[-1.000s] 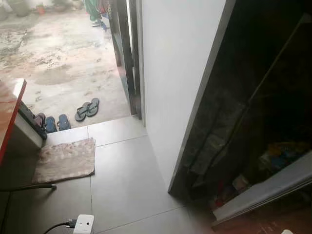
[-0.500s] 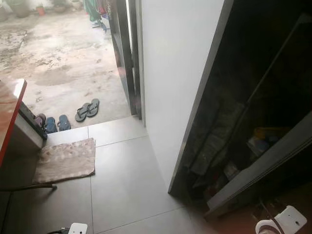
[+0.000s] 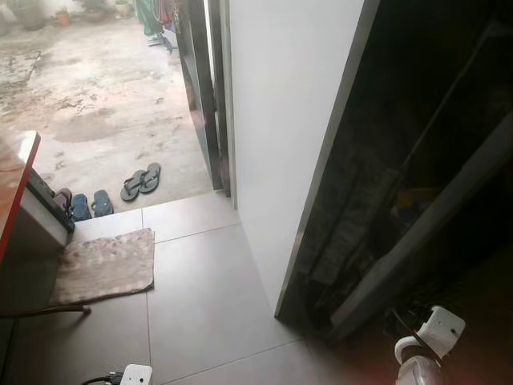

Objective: Restocking fridge

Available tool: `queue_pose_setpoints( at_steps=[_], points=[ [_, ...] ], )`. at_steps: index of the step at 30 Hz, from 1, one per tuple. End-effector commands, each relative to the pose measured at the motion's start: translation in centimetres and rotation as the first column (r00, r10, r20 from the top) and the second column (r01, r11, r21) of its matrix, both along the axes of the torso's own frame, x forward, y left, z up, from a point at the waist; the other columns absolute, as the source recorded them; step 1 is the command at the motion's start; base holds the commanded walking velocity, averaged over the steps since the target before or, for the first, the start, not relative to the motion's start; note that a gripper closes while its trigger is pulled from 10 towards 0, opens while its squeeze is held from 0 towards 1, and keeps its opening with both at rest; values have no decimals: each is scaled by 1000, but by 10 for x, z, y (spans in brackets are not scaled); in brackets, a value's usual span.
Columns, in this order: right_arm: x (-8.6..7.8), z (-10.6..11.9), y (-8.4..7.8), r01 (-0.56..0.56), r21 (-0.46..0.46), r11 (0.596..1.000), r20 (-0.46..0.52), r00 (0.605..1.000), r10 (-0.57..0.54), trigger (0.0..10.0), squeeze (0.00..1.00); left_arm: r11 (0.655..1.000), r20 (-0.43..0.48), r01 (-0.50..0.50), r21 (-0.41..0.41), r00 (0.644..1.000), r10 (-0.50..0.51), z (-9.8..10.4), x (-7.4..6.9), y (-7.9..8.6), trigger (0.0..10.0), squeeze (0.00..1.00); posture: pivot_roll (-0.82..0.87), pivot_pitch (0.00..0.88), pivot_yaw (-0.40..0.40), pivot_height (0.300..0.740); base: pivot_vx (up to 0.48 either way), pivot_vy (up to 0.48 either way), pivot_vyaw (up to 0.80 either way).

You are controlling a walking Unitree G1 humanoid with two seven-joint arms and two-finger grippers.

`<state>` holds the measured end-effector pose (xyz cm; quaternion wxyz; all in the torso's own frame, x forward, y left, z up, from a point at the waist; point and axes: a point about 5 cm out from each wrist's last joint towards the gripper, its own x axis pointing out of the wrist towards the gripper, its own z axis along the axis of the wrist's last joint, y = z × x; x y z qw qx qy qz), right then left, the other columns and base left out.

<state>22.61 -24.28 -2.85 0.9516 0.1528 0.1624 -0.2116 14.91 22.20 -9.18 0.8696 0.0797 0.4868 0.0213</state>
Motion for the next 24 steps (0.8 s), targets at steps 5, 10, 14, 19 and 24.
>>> queue_pose_setpoints(
  at_steps=[5, 10, 14, 19, 24],
  points=[
    [38, 25, 19, -178, -7, 984, 109, 978, 178, 10000, 0, 1000, -42, 4, 16, 999, -3, -3, -8, 4, 10000, 0, 5, 114, -15, 740, 0, 0, 0],
    [68, 47, 40, -341, -15, 940, 181, 924, 338, 10000, 0, 1000, -34, 0, 21, 999, 1, -1, -6, 10, 10000, 0, 14, 112, -15, 740, 0, 0, 0],
    [78, 54, 50, -415, -23, 909, 195, 890, 411, 10000, 0, 1000, -30, -1, 23, 1000, 2, 0, -4, 11, 10000, 0, 16, 110, -13, 740, 0, 0, 0],
    [88, 62, 64, -503, -19, 864, 221, 841, 494, 10000, 0, 1000, -24, 1, 25, 1000, -1, 1, -2, 11, 10000, 0, 18, 106, -8, 740, 0, 0, 0],
    [98, 72, 71, -583, 8, 813, 245, 789, 563, 10000, 0, 1000, -15, 8, 25, 1000, -7, 2, 3, 6, 10000, 0, 29, 102, -8, 740, 0, 0, 0]
  ],
)
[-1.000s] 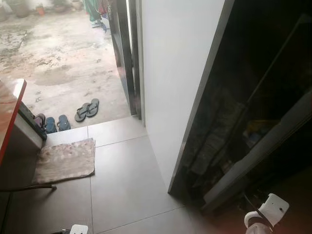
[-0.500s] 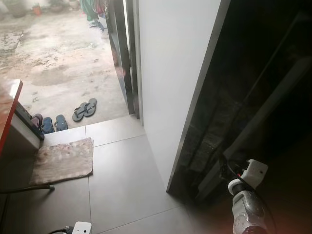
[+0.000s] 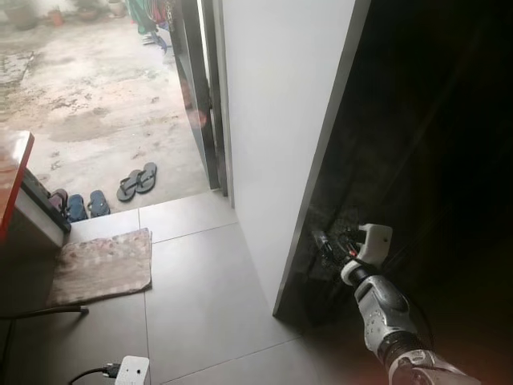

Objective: Restocking fridge

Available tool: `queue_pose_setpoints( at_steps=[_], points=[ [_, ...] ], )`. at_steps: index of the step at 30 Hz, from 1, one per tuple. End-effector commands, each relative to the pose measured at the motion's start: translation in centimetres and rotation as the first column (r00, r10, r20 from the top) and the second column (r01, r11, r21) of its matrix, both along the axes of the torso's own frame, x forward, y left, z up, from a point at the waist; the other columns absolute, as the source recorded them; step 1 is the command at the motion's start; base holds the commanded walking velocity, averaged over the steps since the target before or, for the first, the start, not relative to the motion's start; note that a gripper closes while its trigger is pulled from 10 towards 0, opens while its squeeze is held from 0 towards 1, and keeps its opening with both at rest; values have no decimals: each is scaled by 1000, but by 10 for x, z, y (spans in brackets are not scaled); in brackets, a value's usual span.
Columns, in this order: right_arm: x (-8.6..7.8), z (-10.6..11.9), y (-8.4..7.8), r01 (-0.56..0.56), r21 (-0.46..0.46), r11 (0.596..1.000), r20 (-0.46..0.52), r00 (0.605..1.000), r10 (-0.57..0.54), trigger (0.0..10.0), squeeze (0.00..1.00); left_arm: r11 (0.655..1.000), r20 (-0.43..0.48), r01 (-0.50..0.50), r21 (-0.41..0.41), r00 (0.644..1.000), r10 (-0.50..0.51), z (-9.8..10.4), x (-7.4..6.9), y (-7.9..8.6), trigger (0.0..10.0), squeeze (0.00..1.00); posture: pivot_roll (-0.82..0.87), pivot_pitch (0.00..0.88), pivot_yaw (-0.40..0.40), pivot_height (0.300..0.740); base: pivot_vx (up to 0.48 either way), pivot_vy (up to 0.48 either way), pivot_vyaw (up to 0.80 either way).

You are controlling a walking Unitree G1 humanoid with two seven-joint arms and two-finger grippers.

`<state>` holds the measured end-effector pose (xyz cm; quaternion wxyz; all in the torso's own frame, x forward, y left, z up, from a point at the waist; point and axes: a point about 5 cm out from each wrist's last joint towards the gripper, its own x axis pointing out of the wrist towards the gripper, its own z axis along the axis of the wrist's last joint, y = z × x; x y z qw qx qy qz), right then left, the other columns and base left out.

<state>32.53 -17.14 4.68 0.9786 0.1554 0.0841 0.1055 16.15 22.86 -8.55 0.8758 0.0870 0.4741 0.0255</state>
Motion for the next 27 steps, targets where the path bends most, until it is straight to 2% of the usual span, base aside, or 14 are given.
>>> queue_pose_setpoints(
  at_steps=[1, 8, 13, 18, 19, 21, 24, 25, 26, 27],
  points=[
    [1, 0, 0, -32, 5, 999, -18, 999, 32, 10000, 0, 1000, -43, 5, 9, 999, -5, -4, -10, 0, 10000, 0, 29, 102, -8, 740, 0, 0, 0],
    [17, 20, -4, -39, -26, 999, 20, 999, 39, 10000, 0, 1000, -39, 8, 12, 999, -7, -4, -9, 0, 10000, 0, 29, 98, -8, 740, 0, 0, 0],
    [9, 10, -12, 65, -32, 997, 5, 998, -65, 10000, 0, 1000, -37, 10, 9, 999, -10, -4, -8, -1, 10000, 0, 31, 97, -8, 740, 0, 0, 0],
    [-15, -11, -19, 181, -5, 983, 2, 983, -181, 10000, 0, 1000, -39, 19, 10, 999, -18, -4, -9, -1, 10000, 0, 18, 102, -5, 740, 0, 0, 0],
    [-24, -19, -19, 208, -4, 978, -5, 978, -208, 10000, 0, 1000, -41, 22, 13, 999, -22, -4, -9, -1, 10000, 0, 8, 104, -3, 740, 0, 0, 0],
    [-29, -22, -19, 216, -7, 976, -9, 976, -217, 10000, 0, 1000, -42, 23, 14, 999, -23, -4, -9, 0, 10000, 0, 4, 105, -3, 740, 0, 0, 0],
    [-51, -38, -13, 223, -28, 974, -30, 974, -224, 10000, 0, 999, -44, 31, 17, 999, -30, -4, -9, 0, 10000, 0, 2, 105, -1, 740, 0, 0, 0],
    [-60, -44, -15, 262, -36, 965, -37, 964, -263, 10000, 0, 999, -44, 32, 17, 999, -31, -4, -9, 0, 10000, 0, 2, 103, 0, 740, 0, 0, 0],
    [-60, -44, -15, 262, -36, 965, -37, 964, -263, 10000, 0, 999, -44, 32, 17, 999, -31, -4, -9, 0, 10000, 0, 2, 103, 0, 740, 0, 0, 0],
    [-66, -47, -22, 327, -39, 944, -50, 943, -328, 10000, 0, 999, -43, 34, 16, 998, -34, -4, -9, 0, 10000, 0, 1, 103, 2, 740, 0, 0, 0]
  ],
)
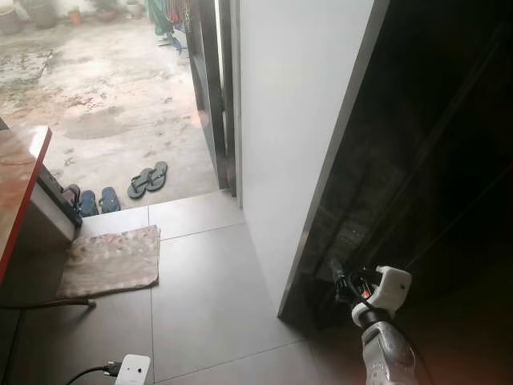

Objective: Restocking fridge

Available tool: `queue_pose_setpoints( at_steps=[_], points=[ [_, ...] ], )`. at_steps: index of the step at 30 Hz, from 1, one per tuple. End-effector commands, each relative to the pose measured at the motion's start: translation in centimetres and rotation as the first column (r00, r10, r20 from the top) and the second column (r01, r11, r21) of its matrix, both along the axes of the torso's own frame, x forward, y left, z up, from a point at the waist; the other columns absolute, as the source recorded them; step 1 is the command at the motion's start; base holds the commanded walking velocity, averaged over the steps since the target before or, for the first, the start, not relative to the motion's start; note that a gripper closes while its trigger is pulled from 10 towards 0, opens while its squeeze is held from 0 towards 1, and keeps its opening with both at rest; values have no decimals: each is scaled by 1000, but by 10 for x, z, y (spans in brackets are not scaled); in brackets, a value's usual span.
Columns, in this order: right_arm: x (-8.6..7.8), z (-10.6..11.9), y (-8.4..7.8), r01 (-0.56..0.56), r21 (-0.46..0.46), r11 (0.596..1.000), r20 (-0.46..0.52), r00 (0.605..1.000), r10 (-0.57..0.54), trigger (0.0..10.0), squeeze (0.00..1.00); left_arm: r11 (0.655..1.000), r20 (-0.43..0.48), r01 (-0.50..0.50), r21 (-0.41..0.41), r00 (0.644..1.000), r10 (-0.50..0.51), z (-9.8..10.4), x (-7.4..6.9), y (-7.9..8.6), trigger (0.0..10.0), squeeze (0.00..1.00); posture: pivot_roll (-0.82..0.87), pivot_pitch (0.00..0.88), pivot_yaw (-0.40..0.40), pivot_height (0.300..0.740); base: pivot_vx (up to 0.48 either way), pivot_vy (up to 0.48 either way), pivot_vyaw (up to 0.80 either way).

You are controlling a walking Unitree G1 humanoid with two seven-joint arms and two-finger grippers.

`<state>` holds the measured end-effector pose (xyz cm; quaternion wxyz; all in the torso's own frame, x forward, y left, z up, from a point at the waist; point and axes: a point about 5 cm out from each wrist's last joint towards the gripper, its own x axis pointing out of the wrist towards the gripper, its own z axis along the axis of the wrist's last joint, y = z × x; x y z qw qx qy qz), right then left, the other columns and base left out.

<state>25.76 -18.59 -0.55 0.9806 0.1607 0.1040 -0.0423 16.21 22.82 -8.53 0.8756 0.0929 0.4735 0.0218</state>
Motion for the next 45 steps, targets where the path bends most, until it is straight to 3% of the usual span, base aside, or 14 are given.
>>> queue_pose_setpoints(
  at_steps=[1, 4, 10, 28, 38, 45],
  points=[
    [-1, 4, -11, 81, -19, 997, 24, 996, -81, 10000, 0, 1000, -43, 23, 10, 999, -23, -4, -9, 0, 10000, 0, 0, 103, 4, 740, 0, 0, 0],
    [0, 9, -21, 132, -40, 990, 43, 991, -130, 10000, 0, 1000, -43, 28, 10, 999, -28, -4, -8, 0, 10000, 0, -3, 105, 6, 740, 0, 0, 0],
    [28, 40, -15, 22, -42, 999, 152, 988, -15, 10000, 0, 1000, -42, 28, 13, 999, -27, -3, -7, 0, 10000, 0, 5, 101, 3, 740, 0, 0, 0],
    [57, 66, -26, -11, -73, 997, 177, 984, 24, 10000, 0, 1000, -35, 22, 15, 999, -21, -3, -7, 1, 10000, 0, 13, 104, 5, 740, 0, 0, 0],
    [82, 81, -4, -158, -71, 985, 167, 972, 168, 10000, 0, 1000, -35, 20, 16, 999, -19, -3, -7, 2, 10000, 0, 19, 111, 7, 740, 0, 0, 0],
    [79, 73, -3, -117, -62, 991, 131, 984, 124, 10000, 0, 1000, -33, 17, 14, 999, -16, -3, -6, 2, 10000, 0, 26, 119, 1, 740, 0, 0, 0]
  ],
)
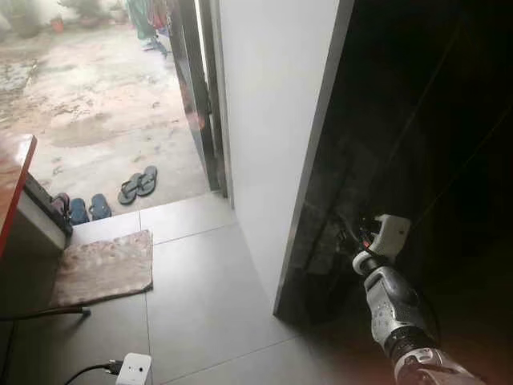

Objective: Restocking fridge

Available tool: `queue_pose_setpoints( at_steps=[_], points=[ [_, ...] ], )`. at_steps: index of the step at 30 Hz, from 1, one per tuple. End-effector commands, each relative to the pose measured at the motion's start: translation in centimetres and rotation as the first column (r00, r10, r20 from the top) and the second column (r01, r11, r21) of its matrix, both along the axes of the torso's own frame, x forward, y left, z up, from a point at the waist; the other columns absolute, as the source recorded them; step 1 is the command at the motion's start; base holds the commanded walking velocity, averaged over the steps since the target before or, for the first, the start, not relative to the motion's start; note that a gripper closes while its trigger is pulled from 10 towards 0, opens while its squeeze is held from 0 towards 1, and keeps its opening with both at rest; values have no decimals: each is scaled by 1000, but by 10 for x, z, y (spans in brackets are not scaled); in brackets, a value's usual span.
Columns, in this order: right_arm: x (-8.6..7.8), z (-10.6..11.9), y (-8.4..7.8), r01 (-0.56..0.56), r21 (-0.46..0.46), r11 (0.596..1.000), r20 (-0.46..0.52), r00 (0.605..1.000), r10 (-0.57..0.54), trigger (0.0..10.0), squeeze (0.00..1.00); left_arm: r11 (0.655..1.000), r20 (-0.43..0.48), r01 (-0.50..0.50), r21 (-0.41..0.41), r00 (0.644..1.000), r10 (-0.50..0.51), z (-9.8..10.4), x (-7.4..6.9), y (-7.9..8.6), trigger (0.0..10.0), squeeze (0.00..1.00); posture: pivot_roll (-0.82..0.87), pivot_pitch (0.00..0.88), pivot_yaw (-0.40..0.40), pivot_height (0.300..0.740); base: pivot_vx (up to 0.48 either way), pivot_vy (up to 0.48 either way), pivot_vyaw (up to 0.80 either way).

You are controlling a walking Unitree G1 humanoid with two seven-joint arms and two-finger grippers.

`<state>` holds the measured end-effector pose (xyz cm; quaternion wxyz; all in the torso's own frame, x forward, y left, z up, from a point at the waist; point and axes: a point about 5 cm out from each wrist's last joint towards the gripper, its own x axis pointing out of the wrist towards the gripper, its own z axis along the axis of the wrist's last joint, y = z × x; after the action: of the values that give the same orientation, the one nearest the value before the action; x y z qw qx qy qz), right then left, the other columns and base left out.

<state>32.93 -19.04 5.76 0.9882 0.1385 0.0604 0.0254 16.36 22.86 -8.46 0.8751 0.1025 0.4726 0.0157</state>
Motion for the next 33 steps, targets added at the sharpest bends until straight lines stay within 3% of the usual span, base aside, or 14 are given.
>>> queue_pose_setpoints(
  at_steps=[1, 6, 11, 15, 20, 21, 25, 26, 27, 30, 32, 33],
  points=[
    [0, 1, -1, 33, -10, 999, 7, 999, -33, 10000, 0, 1000, -34, -4, 1, 999, 4, -4, -8, 1, 10000, 0, 25, 123, 0, 740, 0, 0, 0],
    [-16, -17, -6, 72, -10, 997, -34, 997, -72, 10000, 0, 1000, -36, -1, -1, 999, 1, -4, -9, 0, 10000, 0, 18, 133, -5, 740, 0, 0, 0],
    [-43, -38, -20, 195, -32, 980, -72, 978, -197, 10000, 0, 1000, -34, -5, -5, 999, 5, -5, -9, -2, 10000, 0, 13, 140, -23, 740, 0, 0, 0],
    [-75, -57, -39, 364, -116, 924, -114, 919, -377, 10000, 0, 1000, -35, -11, -11, 999, 10, -6, -10, -5, 10000, 0, 13, 144, -45, 740, 0, 0, 0],
    [-98, -81, -44, 385, -152, 910, -237, 880, -412, 10000, 0, 1000, -37, -17, -17, 999, 16, -7, -12, -7, 10000, 0, 13, 140, -51, 740, 0, 0, 0],
    [-105, -92, -43, 365, -183, 913, -324, 854, -406, 10000, 0, 1000, -38, -16, -18, 999, 16, -7, -12, -8, 10000, 0, 12, 140, -51, 740, 0, 0, 0],
    [-119, -114, -32, 255, -189, 948, -504, 804, -316, 10000, 0, 1000, -38, -13, -21, 999, 12, -7, -12, -9, 10000, 0, 10, 139, -49, 740, 0, 0, 0],
    [-123, -118, -30, 201, -223, 954, -533, 794, -292, 10000, 0, 1000, -38, -12, -22, 999, 11, -7, -12, -10, 10000, 0, 16, 136, -49, 740, 0, 0, 0],
    [-131, -126, -22, 58, -270, 961, -599, 772, -215, 10000, 0, 1000, -35, -14, -24, 999, 13, -7, -12, -10, 10000, 0, 24, 136, -51, 740, 0, 0, 0],
    [-138, -132, -12, -112, -297, 948, -645, 755, -113, 10000, 0, 1000, -32, -18, -25, 999, 17, -7, -12, -11, 10000, 0, 46, 128, -57, 740, 0, 0, 0],
    [-140, -135, -2, -257, -307, 917, -671, 741, -17, 10000, 0, 1000, -31, -19, -23, 999, 19, -8, -12, -11, 10000, 0, 64, 127, -60, 740, 0, 0, 775],
    [-137, -134, 1, -272, -301, 914, -666, 746, 3, 10000, 0, 999, -30, -23, -22, 999, 22, -8, -13, -10, 10000, 0, 74, 125, -60, 740, 0, 0, 769]
  ],
)
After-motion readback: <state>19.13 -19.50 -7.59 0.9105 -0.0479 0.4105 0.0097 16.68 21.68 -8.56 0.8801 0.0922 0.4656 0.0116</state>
